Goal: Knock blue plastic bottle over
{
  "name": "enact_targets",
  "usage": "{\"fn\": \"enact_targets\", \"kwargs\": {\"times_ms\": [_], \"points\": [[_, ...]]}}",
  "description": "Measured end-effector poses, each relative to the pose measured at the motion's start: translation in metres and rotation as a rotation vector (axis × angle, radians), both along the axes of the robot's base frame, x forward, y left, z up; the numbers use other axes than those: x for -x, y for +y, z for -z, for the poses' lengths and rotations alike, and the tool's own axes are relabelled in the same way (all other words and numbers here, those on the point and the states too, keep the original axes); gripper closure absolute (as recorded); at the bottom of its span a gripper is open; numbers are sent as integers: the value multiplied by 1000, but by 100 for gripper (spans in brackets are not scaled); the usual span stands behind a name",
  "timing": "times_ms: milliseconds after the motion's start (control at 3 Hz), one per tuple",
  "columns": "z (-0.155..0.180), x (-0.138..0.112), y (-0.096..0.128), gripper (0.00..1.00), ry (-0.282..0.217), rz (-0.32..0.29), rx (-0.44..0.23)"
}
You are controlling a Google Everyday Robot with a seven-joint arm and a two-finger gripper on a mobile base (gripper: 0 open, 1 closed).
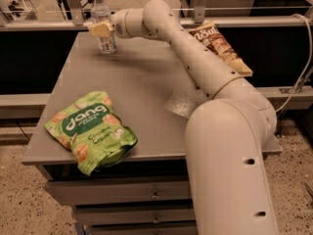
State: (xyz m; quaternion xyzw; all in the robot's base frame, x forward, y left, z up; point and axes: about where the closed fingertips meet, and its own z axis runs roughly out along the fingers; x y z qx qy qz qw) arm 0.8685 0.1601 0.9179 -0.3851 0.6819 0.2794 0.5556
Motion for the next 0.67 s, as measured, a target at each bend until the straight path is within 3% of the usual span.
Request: {"fn": "enact_targets", "kwargs": {"times_ms": [333, 667], "points": [[-7, 4, -15, 85, -10, 25, -8], [-23, 23, -45, 100, -36, 27, 15]]}}
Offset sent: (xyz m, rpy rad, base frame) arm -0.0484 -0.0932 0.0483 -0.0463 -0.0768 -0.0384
